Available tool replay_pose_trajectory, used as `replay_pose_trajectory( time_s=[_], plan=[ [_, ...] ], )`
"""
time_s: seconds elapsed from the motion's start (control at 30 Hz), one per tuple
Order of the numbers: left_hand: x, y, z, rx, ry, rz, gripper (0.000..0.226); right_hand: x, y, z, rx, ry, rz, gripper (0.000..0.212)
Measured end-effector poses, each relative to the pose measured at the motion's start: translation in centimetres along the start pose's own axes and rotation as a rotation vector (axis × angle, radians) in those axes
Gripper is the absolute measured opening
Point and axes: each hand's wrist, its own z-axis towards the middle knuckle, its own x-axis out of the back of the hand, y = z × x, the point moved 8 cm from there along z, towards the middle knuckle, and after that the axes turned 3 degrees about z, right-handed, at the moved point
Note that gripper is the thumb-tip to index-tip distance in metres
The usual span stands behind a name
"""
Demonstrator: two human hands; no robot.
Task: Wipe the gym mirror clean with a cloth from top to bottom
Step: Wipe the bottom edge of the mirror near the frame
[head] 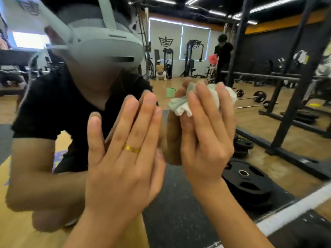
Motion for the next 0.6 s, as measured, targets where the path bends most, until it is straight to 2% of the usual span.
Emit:
replay_pose_trajectory(
  time_s=[0.23,0.33,0.43,0.5,0.53,0.6],
  plan=[
    [-0.1,-0.1,0.1,0.026,-0.088,-0.092,0.064,0.8,0.1,0.6,-0.03,-0.112,0.017,0.03],
    [0.2,-0.2,0.0,0.004,-0.105,-0.101,0.066,1.7,1.6,0.7,0.002,-0.121,-0.117,0.037],
    [-0.1,-0.2,-0.1,-0.001,-0.088,-0.039,0.067,5.2,8.7,1.1,-0.236,0.051,-0.246,0.034],
    [-0.3,0.1,-0.1,0.007,-0.057,0.01,0.067,6.7,11.4,1.2,-0.384,0.144,-0.212,0.037],
    [-0.4,0.2,0.0,0.01,-0.047,0.019,0.066,6.5,11.1,0.9,-0.387,0.141,-0.188,0.038],
    [-0.6,0.2,-0.1,0.016,-0.022,0.029,0.065,4.6,8.4,-0.7,-0.257,0.025,-0.099,0.036]
  ],
)
